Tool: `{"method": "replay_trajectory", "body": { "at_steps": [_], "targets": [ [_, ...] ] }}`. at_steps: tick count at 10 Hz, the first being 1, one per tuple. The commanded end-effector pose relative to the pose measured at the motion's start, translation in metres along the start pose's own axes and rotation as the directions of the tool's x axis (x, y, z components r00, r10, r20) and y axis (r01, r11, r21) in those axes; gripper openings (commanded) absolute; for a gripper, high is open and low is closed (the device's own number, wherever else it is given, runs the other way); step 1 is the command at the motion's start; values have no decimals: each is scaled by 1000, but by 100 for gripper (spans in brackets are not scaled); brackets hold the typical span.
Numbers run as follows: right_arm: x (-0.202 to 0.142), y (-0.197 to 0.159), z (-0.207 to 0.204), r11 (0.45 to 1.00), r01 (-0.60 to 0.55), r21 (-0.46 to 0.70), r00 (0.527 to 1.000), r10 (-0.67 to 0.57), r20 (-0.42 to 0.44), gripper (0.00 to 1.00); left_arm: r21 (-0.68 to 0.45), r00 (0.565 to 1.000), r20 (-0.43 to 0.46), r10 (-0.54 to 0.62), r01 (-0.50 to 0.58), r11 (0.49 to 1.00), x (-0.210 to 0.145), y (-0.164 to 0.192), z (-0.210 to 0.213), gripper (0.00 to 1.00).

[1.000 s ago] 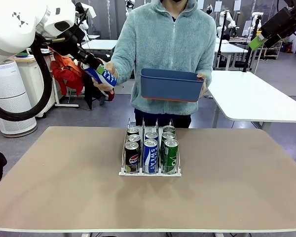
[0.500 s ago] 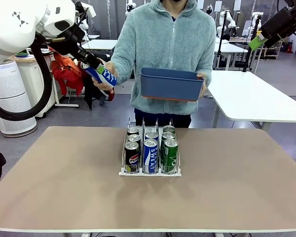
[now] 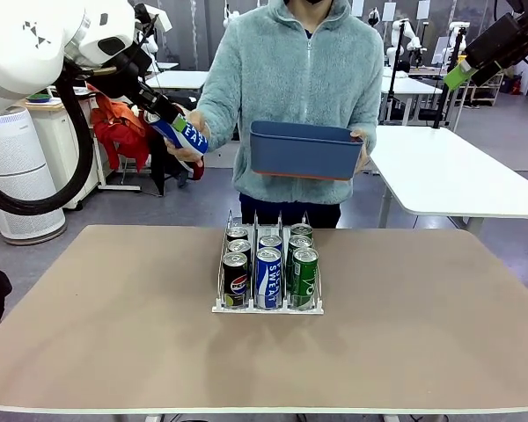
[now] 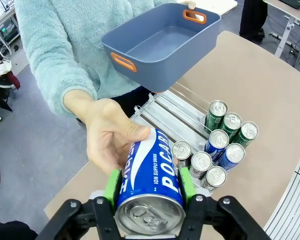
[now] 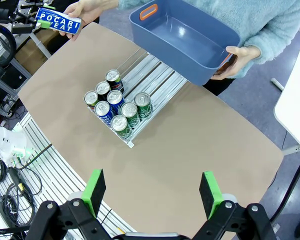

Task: Fill the beverage cans into the dispenser.
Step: Place the picked Ionic drink in the line of the Automatic Can Dispenser with the same cans.

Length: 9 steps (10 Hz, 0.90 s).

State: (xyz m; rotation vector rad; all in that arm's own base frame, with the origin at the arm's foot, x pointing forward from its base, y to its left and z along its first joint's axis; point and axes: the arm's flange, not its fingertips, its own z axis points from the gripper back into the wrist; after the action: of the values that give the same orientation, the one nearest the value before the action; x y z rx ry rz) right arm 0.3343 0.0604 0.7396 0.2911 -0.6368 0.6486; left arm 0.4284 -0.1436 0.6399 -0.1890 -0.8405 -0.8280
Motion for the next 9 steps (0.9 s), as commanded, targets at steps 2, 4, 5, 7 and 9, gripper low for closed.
{"method": "replay_trajectory", "body": {
  "at_steps": [2, 4, 5, 7, 9],
  "targets": [
    [1, 1, -1, 1000, 1, 0, 1000, -1, -1, 100, -2, 1000, 0, -2, 2, 1000, -1, 1, 1, 0],
    [1, 1, -1, 1000, 1, 0, 1000, -1, -1, 100, -2, 1000, 0, -2, 2, 1000, -1, 1, 1, 0],
    [1, 1, -1, 1000, 1, 0, 1000, -1, -1, 100, -2, 1000, 0, -2, 2, 1000, -1, 1, 1, 0],
    [1, 1, -1, 1000, 1, 0, 1000, -1, -1, 100, -2, 1000, 0, -2, 2, 1000, -1, 1, 1, 0],
    [1, 1, -1, 1000, 1, 0, 1000, -1, -1, 100, -2, 1000, 0, -2, 2, 1000, -1, 1, 1, 0]
  ]
}}
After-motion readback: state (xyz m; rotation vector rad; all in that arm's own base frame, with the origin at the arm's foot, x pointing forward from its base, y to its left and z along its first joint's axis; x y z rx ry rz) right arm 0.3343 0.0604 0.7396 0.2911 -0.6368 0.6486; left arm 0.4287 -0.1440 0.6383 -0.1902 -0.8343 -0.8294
